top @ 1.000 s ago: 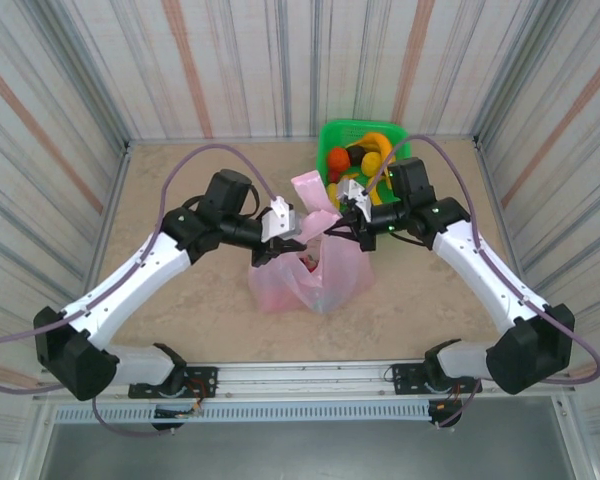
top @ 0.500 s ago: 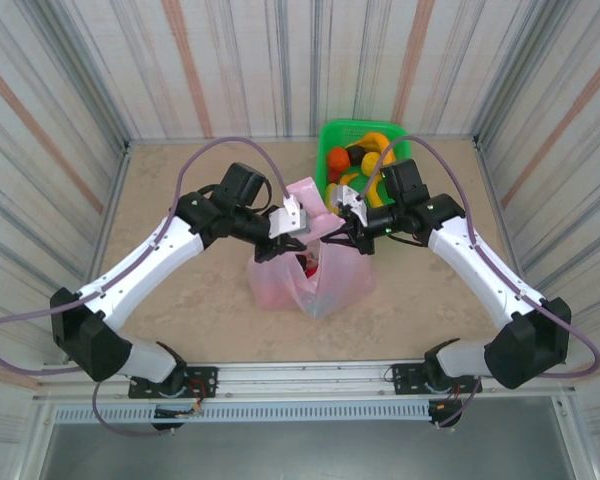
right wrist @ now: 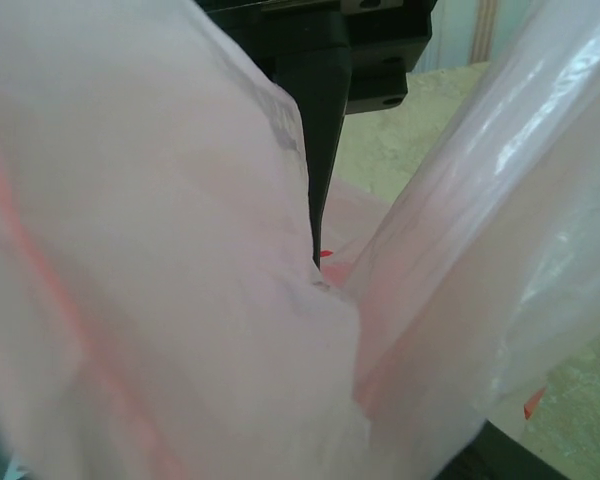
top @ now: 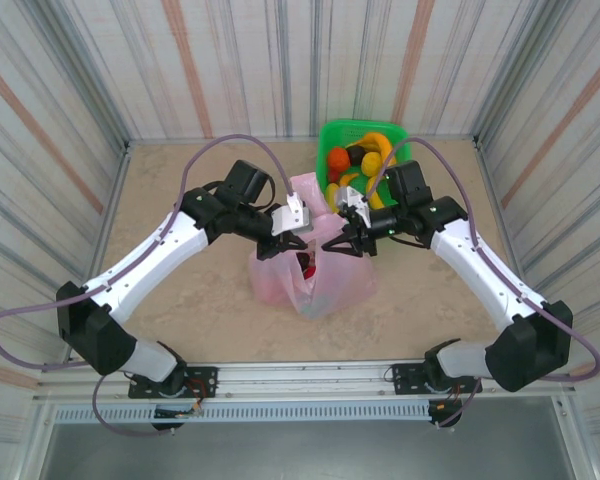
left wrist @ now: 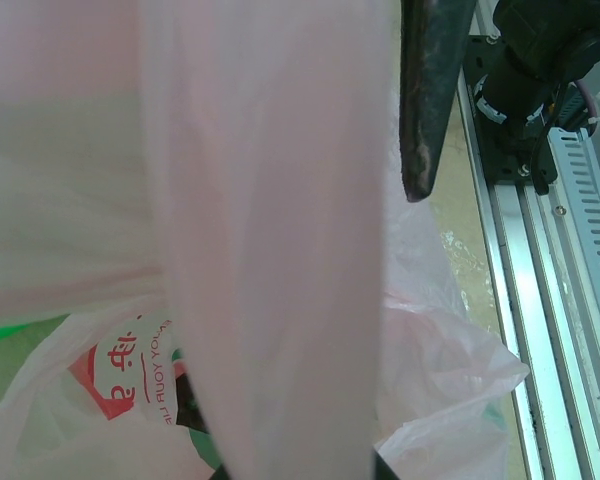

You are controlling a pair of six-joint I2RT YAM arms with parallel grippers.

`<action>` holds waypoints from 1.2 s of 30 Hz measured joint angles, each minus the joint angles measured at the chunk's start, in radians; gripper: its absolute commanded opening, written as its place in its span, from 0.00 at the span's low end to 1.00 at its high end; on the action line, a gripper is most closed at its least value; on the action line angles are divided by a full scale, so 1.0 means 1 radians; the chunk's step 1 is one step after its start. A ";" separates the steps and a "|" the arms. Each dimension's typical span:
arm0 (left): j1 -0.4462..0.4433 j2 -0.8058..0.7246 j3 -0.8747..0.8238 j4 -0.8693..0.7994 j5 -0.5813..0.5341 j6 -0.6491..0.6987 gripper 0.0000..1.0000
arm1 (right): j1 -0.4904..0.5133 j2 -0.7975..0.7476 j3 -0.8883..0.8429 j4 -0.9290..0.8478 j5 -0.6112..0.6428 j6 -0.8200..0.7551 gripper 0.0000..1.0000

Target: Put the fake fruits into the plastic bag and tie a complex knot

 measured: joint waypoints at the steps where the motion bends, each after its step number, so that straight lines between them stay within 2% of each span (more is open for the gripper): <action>1: 0.000 0.000 0.000 0.000 0.000 0.000 0.00 | -0.002 -0.002 -0.002 0.008 -0.005 0.003 0.57; 6: 0.000 0.000 0.000 -0.001 0.000 0.000 0.00 | -0.002 -0.008 -0.020 0.075 -0.023 0.039 0.62; 13: 0.000 0.000 0.000 -0.007 -0.008 0.000 0.00 | -0.001 -0.009 -0.025 0.151 -0.041 0.096 0.61; 18: 0.000 0.000 0.000 -0.008 -0.008 0.001 0.00 | 0.004 -0.009 -0.025 0.182 -0.043 0.132 0.47; 21: 0.000 0.000 0.000 -0.009 -0.013 0.003 0.00 | 0.008 -0.007 -0.025 0.191 -0.044 0.146 0.33; 25: 0.000 0.000 0.000 -0.011 -0.027 0.004 0.00 | 0.008 -0.007 -0.025 0.200 -0.045 0.164 0.03; 26: 0.000 0.000 0.000 -0.011 -0.030 0.004 0.00 | 0.008 -0.007 -0.025 0.202 -0.044 0.166 0.00; 36: 0.039 -0.022 -0.012 0.014 0.012 -0.008 0.02 | 0.017 -0.015 -0.024 0.206 -0.034 0.159 0.00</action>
